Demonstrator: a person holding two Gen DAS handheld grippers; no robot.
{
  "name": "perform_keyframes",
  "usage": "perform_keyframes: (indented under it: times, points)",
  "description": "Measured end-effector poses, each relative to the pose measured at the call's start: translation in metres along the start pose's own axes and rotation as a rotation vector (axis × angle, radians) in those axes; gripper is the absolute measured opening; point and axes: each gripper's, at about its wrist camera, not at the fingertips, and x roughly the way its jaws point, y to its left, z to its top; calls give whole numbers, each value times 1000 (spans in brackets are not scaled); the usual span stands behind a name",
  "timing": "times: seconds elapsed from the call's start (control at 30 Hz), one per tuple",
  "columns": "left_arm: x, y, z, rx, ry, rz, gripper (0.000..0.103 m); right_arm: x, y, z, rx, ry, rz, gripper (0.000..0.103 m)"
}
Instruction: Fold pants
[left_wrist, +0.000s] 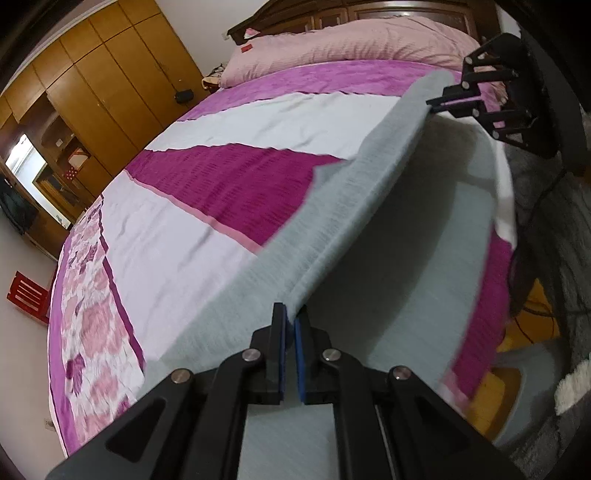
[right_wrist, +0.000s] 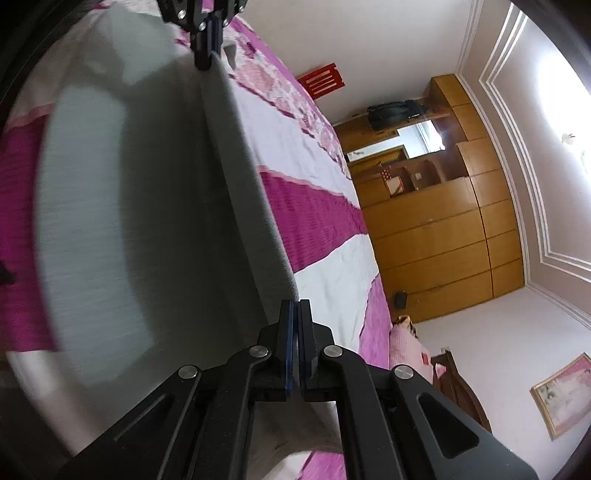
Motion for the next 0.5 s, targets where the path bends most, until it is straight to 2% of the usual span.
perform_keyframes:
  times: [0.17,0.5]
  points:
    - [-5,-32,-21,-7,-2,16,4,-7,28,-13,29,43,11,2]
    - [-5,-51,-38,-9,10,30,4,-13,48,-3,15,50,-6,2]
